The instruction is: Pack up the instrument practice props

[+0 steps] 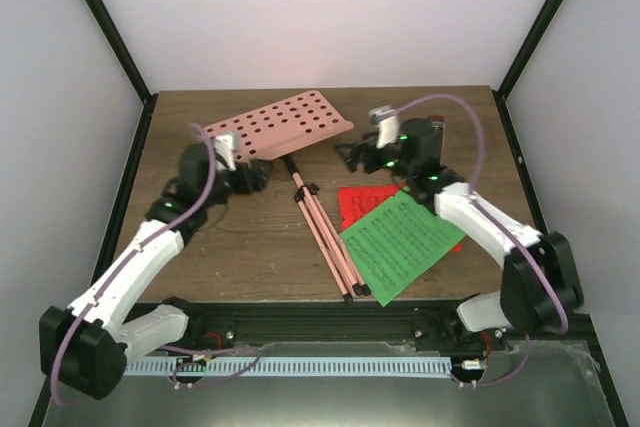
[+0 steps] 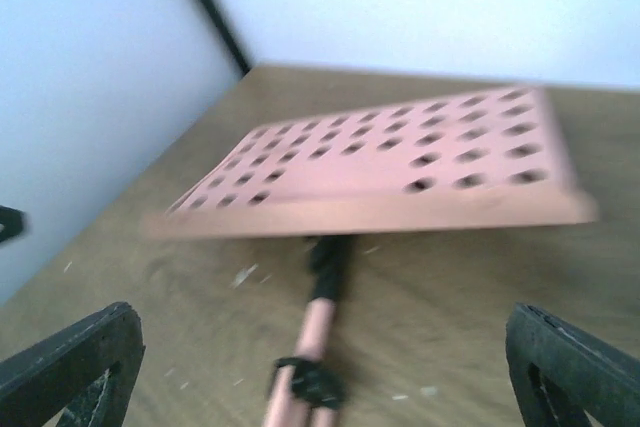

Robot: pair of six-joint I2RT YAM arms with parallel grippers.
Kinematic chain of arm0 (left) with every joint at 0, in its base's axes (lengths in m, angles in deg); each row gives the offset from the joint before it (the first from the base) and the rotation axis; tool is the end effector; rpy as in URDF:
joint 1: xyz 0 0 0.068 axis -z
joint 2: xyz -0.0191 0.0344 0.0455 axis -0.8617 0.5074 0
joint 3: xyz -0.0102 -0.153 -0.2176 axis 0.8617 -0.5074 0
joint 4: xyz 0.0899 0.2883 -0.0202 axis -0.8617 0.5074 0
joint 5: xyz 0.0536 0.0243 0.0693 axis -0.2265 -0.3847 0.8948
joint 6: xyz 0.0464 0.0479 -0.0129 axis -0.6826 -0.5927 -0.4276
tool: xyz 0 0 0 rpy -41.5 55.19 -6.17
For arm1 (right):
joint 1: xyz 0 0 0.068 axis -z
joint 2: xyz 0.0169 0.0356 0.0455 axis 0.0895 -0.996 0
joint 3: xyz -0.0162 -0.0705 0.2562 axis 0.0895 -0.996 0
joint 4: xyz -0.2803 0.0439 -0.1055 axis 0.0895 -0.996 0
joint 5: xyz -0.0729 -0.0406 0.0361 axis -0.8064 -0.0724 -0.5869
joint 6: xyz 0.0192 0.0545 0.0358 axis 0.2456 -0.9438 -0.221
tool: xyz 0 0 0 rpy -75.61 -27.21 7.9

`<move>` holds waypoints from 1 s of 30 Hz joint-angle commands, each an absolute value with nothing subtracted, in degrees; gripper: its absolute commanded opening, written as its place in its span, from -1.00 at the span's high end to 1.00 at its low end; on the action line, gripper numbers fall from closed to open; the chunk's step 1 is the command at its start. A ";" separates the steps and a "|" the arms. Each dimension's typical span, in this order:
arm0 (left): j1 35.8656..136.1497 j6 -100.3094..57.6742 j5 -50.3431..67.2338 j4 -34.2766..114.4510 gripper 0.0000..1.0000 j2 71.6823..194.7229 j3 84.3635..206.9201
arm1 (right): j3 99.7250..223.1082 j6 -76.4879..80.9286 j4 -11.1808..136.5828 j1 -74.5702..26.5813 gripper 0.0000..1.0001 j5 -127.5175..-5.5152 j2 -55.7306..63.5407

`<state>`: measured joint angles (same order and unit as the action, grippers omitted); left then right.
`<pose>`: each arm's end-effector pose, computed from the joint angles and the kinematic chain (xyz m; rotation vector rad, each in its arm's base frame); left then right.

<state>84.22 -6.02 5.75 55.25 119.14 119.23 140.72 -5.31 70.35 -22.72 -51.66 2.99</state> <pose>0.2706 -0.1359 0.2583 0.0814 2.1463 -0.7387 0.3310 0.1987 0.2478 -0.5044 1.9252 0.8627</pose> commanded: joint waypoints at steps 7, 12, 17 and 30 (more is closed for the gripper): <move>42.76 -12.48 -10.34 60.99 -0.60 115.48 125.65 | 131.62 -3.68 60.60 9.19 -1.00 -53.68 25.07; 36.51 -7.93 -5.09 51.41 -0.61 116.15 117.72 | 123.46 -4.03 64.60 15.72 -1.00 -60.57 31.39; 36.48 -8.92 7.24 38.11 -0.67 111.89 103.46 | 108.57 -3.23 80.59 15.67 -1.00 -67.05 38.50; 43.19 -18.03 11.32 -1.54 -0.82 122.73 85.29 | 84.86 -1.91 121.16 15.68 -1.00 -69.15 34.88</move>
